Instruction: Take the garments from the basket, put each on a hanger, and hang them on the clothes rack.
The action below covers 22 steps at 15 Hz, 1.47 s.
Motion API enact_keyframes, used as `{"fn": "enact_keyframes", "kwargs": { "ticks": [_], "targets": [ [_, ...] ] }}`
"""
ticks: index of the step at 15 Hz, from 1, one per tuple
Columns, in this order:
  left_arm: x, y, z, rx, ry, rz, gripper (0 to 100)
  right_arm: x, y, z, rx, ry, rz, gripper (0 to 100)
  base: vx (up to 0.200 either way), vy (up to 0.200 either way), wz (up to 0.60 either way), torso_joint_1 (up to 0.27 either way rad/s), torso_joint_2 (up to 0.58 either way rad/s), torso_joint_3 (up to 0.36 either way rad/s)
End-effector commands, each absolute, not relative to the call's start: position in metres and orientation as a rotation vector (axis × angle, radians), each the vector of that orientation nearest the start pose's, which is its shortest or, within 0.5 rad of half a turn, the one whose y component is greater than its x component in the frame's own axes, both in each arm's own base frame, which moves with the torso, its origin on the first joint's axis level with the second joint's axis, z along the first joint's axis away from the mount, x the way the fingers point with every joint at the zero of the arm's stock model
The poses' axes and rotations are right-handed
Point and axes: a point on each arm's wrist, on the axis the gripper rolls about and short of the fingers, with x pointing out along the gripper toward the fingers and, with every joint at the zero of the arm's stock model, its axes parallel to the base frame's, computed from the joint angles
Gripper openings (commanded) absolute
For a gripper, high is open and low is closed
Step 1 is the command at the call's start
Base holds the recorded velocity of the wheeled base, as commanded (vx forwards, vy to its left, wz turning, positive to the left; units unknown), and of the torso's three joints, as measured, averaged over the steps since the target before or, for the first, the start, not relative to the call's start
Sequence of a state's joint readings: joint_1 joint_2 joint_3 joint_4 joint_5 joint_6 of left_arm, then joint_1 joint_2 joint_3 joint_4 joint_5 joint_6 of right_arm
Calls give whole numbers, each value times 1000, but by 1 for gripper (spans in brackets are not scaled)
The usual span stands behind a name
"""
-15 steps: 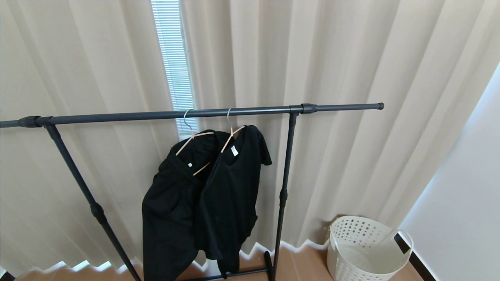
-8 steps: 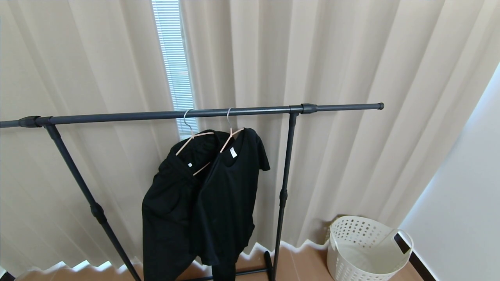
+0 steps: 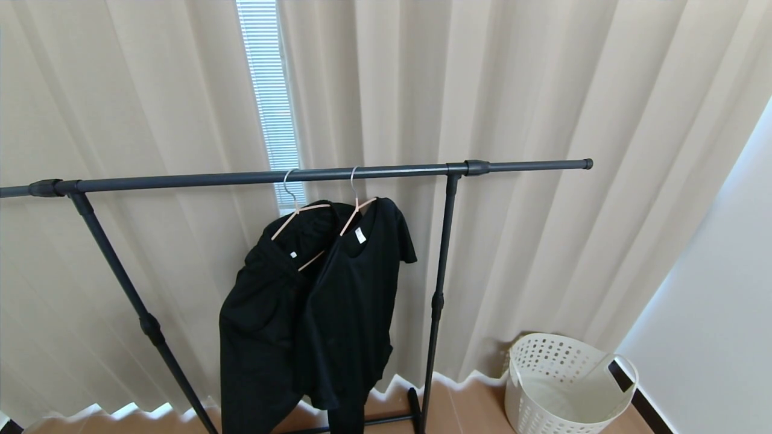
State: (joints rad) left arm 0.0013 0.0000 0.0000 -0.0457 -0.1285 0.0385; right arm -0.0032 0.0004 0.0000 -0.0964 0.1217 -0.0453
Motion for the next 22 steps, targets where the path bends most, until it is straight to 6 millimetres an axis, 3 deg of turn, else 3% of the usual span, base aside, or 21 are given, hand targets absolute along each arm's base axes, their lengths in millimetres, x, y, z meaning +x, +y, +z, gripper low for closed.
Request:
{"fn": "enact_keyframes", "kwargs": {
  "ticks": [1,22],
  "targets": [
    [-23,-3,80,41,-47,-126,100,-23,3,85,-52,-99,117,100,0,0,0,0,0,0],
    [-23,-3,80,41,-47,-126,100,-23,3,85,-49,-99,116,100,0,0,0,0,0,0]
  ]
}}
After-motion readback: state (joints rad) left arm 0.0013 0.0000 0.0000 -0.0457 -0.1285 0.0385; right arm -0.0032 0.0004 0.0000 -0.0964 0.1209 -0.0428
